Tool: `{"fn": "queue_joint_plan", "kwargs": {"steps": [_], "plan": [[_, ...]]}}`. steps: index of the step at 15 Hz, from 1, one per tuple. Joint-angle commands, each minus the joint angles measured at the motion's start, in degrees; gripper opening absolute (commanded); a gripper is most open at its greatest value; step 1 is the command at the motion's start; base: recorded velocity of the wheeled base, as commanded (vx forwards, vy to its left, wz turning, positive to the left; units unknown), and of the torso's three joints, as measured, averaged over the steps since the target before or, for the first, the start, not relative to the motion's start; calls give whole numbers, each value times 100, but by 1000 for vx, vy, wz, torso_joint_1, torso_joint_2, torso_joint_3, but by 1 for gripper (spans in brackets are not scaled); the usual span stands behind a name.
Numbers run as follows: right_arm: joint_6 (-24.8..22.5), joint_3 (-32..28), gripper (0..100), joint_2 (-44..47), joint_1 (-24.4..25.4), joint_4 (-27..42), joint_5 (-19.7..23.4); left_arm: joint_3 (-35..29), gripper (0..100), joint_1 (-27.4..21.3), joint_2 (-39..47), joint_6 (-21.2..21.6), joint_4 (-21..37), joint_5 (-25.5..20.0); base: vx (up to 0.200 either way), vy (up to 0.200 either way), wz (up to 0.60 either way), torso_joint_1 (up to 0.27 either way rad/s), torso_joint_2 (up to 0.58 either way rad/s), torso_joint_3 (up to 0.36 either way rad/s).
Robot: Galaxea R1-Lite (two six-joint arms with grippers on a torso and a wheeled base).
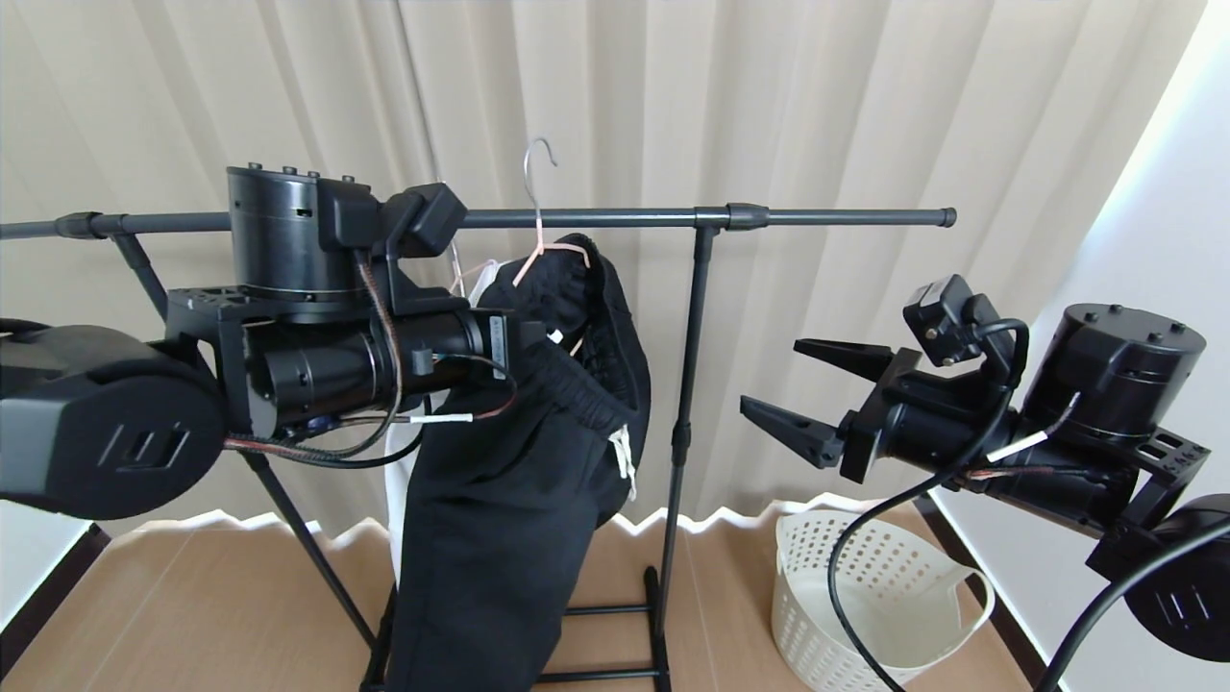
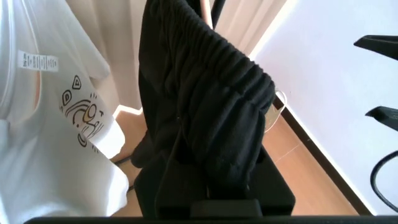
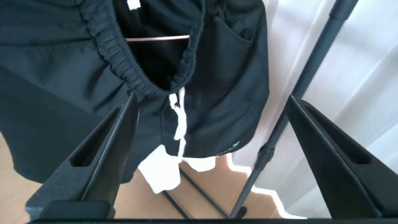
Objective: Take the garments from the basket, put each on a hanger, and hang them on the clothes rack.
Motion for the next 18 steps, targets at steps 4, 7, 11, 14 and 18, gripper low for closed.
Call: {"fn": "queue_joint_plan", "kwargs": {"steps": [4,7,11,14,18], "plan": [[-4,-52,100,145,-40,2,-3,-480,0,100,671,-120,-4,27,0,0,0,0,0,0],[-13,-78,100,233,-57,2,-3,-779,0,214,1023,-375,5,142,0,0,0,0,0,0],[-13,-87,100,242,-84,2,-3,-1192,0,293,1392,-393,5,142,0,0,0,0,0,0],[-13,-96,100,250,-119,2,-3,-1552,0,337,1655,-393,5,142,0,0,0,0,0,0],[-4,-87,100,242,-119,2,-3,-1939,0,355,1989,-393,14,142,0,0,0,0,0,0]]}}
